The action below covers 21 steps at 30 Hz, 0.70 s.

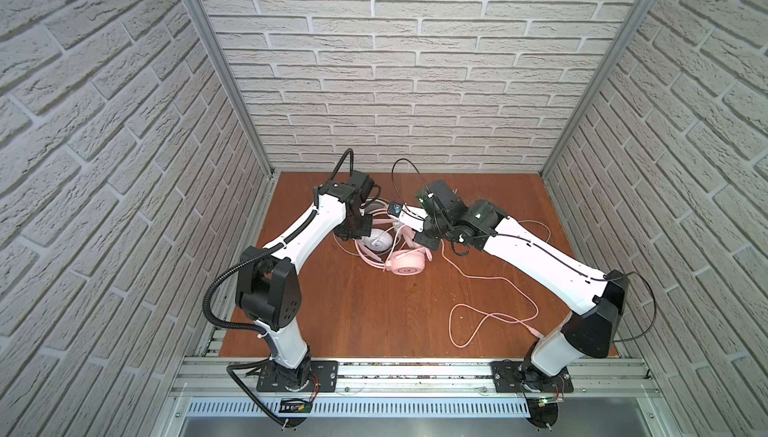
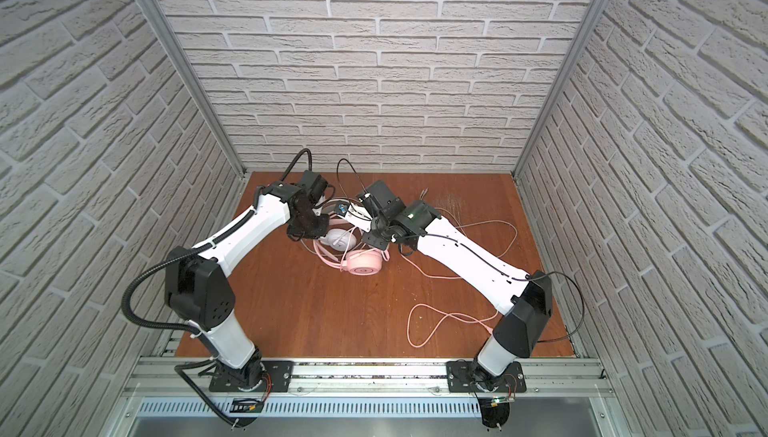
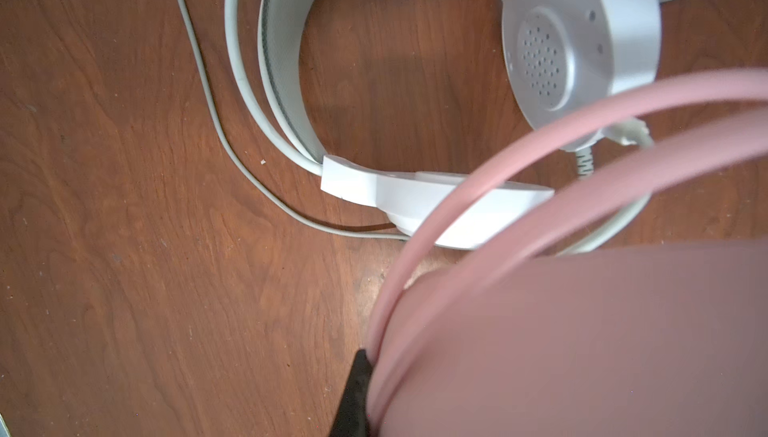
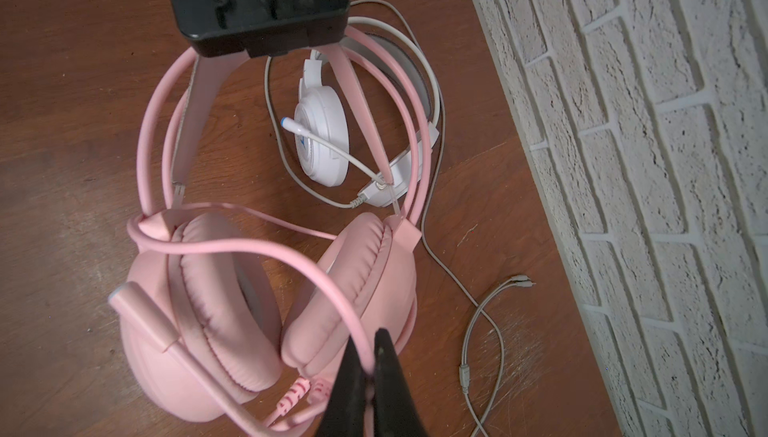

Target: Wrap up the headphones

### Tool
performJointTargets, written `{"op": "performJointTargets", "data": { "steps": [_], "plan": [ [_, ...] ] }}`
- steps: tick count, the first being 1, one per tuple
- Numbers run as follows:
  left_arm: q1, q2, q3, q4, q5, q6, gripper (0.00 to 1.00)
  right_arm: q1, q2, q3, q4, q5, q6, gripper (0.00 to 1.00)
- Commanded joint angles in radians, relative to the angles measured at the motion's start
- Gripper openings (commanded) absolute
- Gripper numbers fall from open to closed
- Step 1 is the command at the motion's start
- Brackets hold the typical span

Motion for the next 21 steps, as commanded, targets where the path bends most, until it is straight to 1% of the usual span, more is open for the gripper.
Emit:
{"op": "performJointTargets", "data": {
  "steps": [1,9,21],
  "plan": [
    [-0.012,-0.004,0.035,-0.01,0.051,0.029,0.0,-0.019,-0.001,-0.016,0.088,-0.007,-0.024,0.06],
    [-0.028,-0.012,0.015,-0.014,0.066,0.05,0.0,-0.055,0.036,0.0,0.12,-0.019,-0.031,0.06],
    [-0.031,-0.032,0.002,-0.004,0.093,0.076,0.0,-0.129,0.083,-0.01,0.169,-0.086,0.051,0.09]
  ]
}}
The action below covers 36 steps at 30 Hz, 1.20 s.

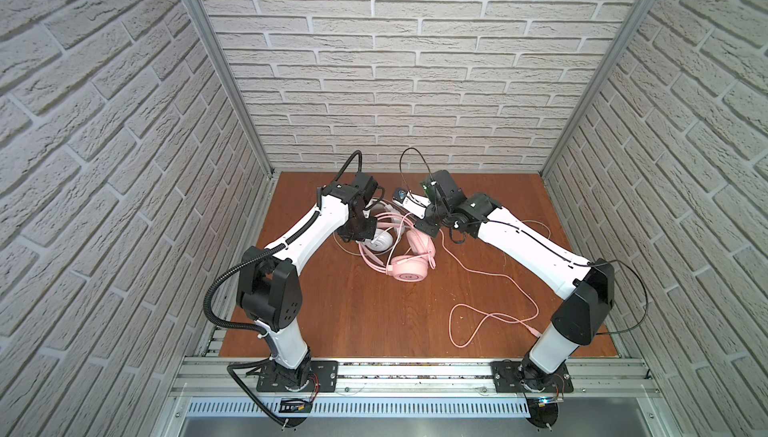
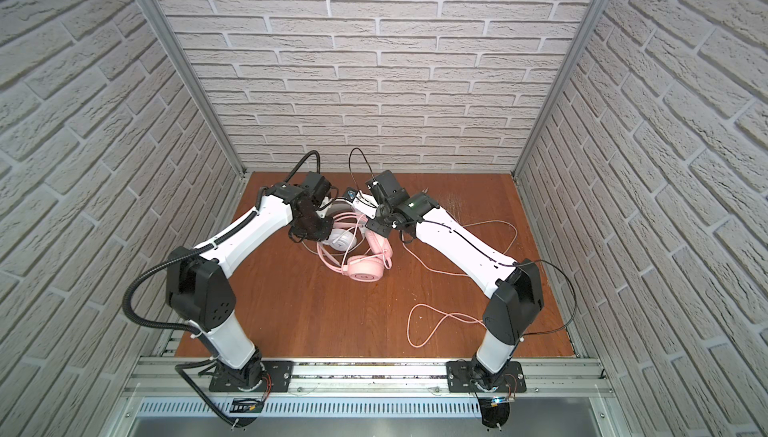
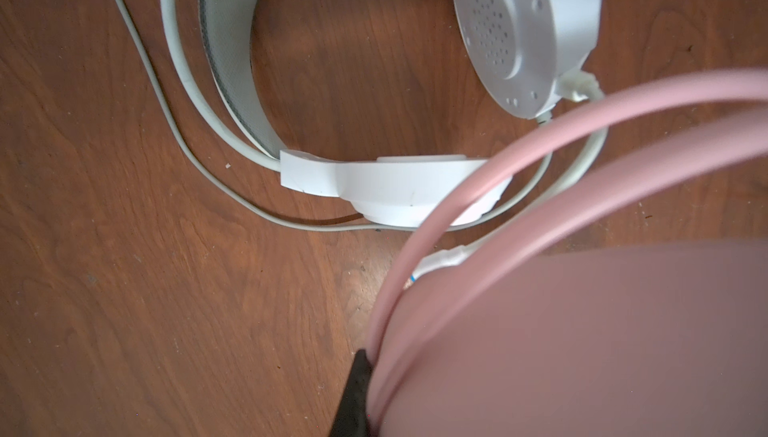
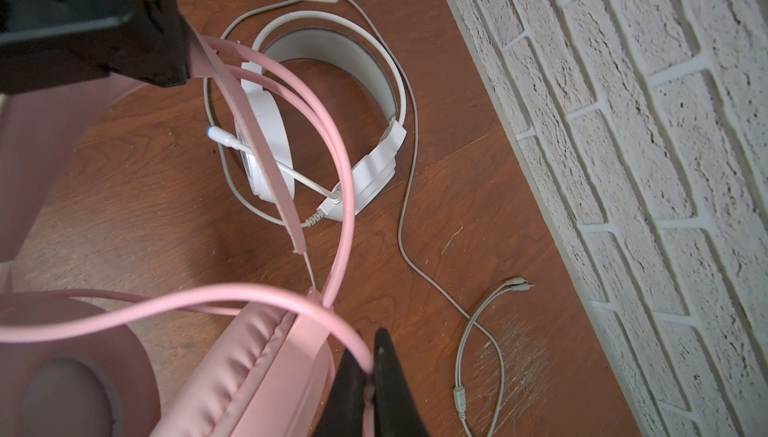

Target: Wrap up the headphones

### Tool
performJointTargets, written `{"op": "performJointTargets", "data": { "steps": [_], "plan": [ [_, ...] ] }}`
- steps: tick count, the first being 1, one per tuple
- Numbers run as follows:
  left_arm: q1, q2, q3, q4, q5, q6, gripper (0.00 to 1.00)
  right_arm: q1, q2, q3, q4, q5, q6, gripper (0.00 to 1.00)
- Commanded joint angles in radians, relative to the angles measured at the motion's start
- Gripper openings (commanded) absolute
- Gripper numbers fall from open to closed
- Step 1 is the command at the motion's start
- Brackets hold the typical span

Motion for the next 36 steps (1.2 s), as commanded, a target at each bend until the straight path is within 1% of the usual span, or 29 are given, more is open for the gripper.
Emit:
{"op": "performJointTargets", "data": {
  "steps": [1,5,10,15,20,28,36],
  "plan": [
    [-0.007,-0.034,0.001,0.001,0.055,0.016,0.0,-0.019,0.011,-0.006,0.067,-0.025,0.048,0.09],
    [-0.008,-0.044,-0.004,0.009,0.068,0.022,0.0,-0.043,0.031,-0.006,0.07,-0.031,0.081,0.08],
    [-0.011,-0.053,-0.002,0.013,0.08,0.03,0.0,-0.075,0.043,-0.015,0.08,-0.068,0.133,0.08],
    [-0.013,-0.058,0.002,0.013,0.097,0.035,0.0,-0.112,0.048,-0.037,0.101,-0.136,0.194,0.08],
    [-0.012,-0.069,0.001,0.02,0.109,0.04,0.0,-0.136,0.044,-0.075,0.136,-0.196,0.24,0.11],
    [-0.013,-0.074,-0.005,0.031,0.129,0.04,0.0,-0.163,0.041,-0.134,0.178,-0.239,0.305,0.14],
    [-0.011,-0.09,-0.027,0.056,0.155,0.04,0.0,-0.2,0.036,-0.188,0.2,-0.32,0.382,0.18]
  ]
}}
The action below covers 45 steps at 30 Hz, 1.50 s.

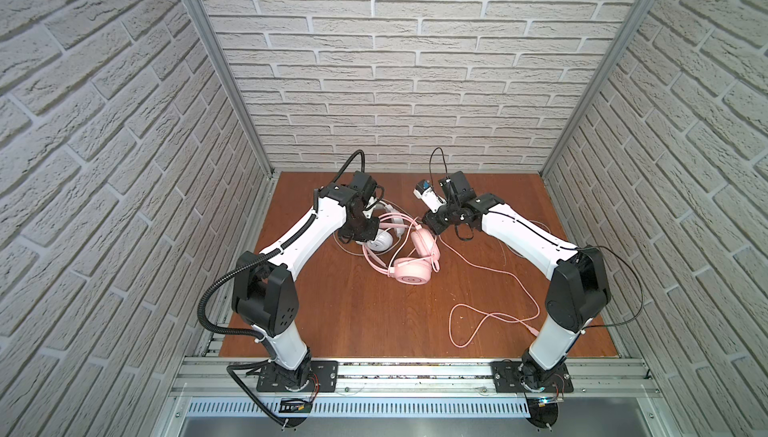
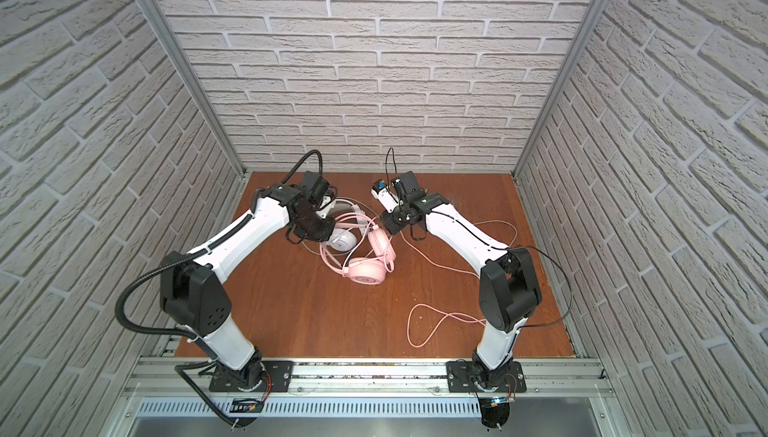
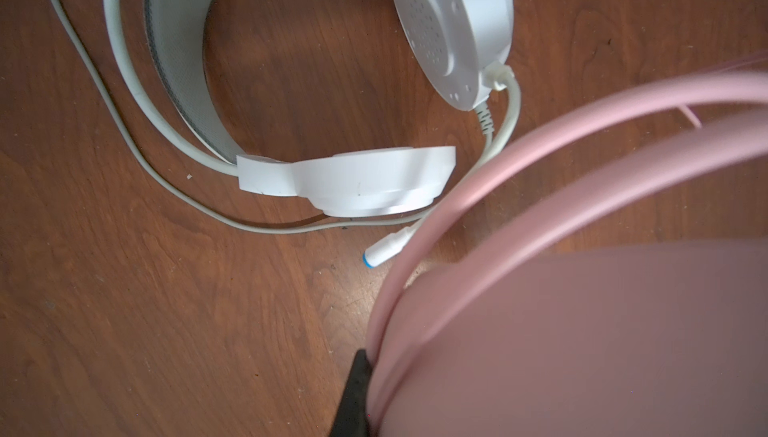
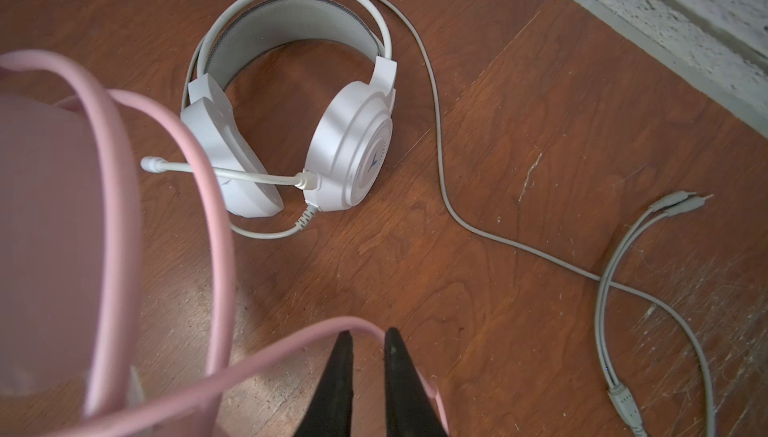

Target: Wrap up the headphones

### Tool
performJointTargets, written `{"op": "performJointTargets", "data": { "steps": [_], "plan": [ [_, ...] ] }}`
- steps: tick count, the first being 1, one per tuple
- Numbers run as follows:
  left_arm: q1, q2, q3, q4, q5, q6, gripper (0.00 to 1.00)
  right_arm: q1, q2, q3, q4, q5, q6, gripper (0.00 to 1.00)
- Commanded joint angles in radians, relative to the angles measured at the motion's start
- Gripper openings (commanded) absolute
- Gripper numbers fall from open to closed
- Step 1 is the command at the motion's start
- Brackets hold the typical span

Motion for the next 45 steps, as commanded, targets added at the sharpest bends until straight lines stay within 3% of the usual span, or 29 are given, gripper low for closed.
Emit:
{"op": "performJointTargets", "data": {
  "steps": [1,25,45],
  "plan": [
    [-0.004,-0.048,-0.005,0.035,0.071,0.003,0.0,-0.013,-0.026,-0.037,0.057,-0.057,0.059,0.19],
    [0.039,-0.077,-0.039,0.092,0.151,-0.029,0.0,-0.075,-0.053,-0.228,0.186,-0.187,0.2,0.34],
    [0.063,-0.088,-0.063,0.132,0.195,-0.054,0.0,-0.089,-0.095,-0.43,0.341,-0.255,0.31,0.36]
  ]
}}
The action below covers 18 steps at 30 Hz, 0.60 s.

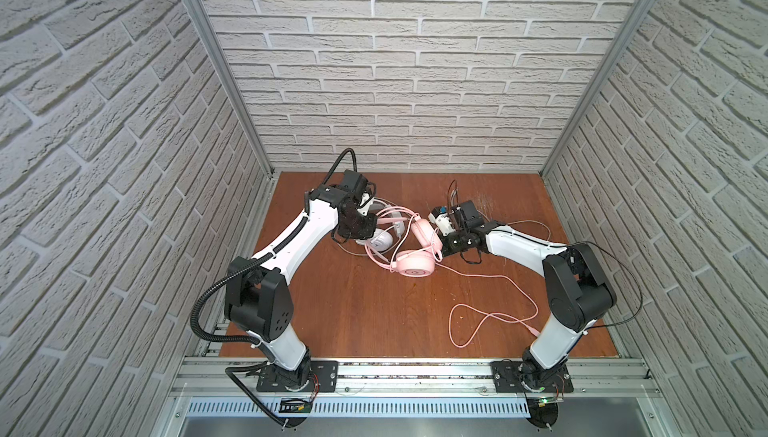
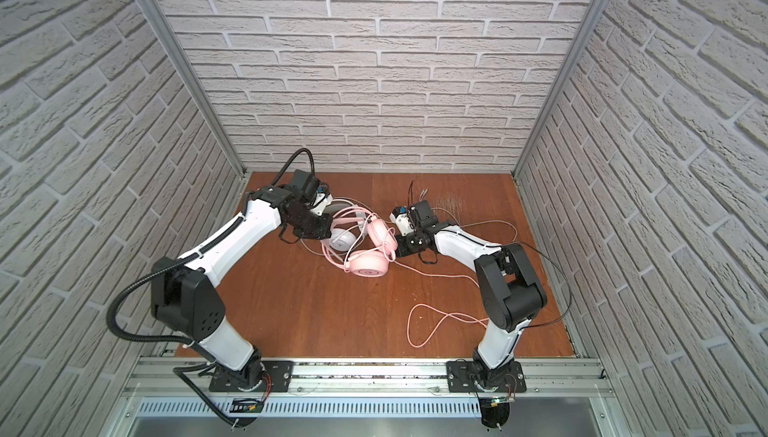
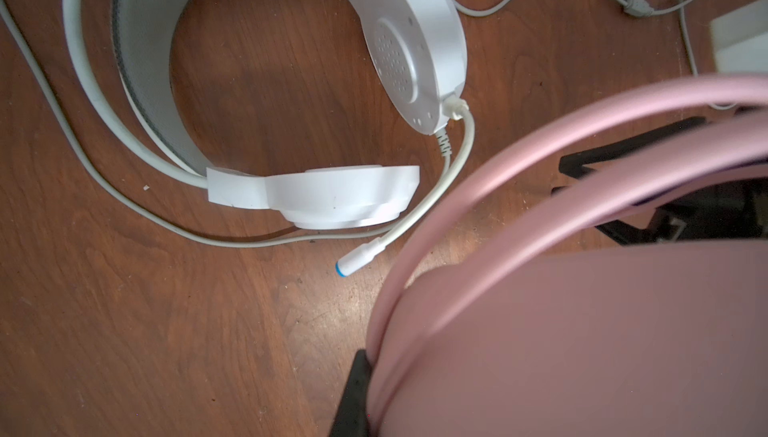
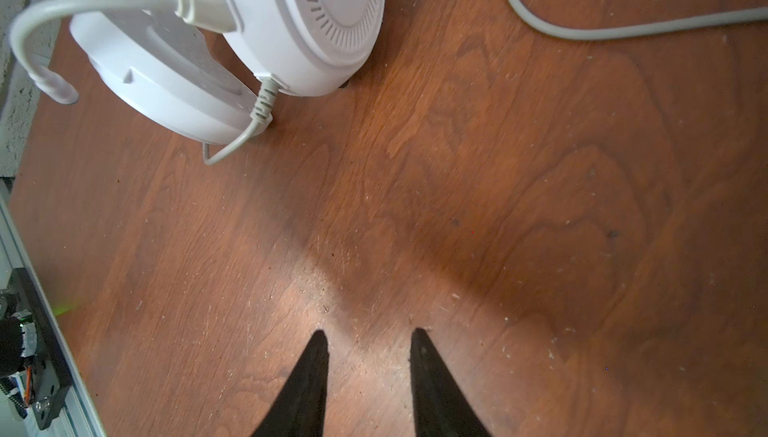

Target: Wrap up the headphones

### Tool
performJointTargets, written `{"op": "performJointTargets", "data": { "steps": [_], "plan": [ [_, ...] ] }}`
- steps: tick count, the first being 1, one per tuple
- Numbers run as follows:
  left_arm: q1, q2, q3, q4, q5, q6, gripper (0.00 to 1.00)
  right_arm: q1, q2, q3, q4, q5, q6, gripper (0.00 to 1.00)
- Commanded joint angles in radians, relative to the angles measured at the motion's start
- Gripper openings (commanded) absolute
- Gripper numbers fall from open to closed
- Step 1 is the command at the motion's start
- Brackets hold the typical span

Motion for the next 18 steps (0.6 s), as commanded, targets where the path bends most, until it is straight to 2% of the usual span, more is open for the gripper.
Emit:
{"op": "performJointTargets", "data": {
  "steps": [1,11,18],
  "plan": [
    [0.008,-0.043,-0.013,0.045,0.065,-0.017,0.0,-0.013,-0.08,-0.036,0.073,-0.012,0.041,0.36],
    [0.016,-0.042,-0.037,0.059,0.074,-0.018,0.0,-0.056,-0.201,-0.12,0.105,-0.021,0.058,0.42],
    [0.021,-0.04,-0.04,0.068,0.084,-0.022,0.0,-0.058,-0.24,-0.186,0.186,-0.088,0.058,0.5]
  ]
}}
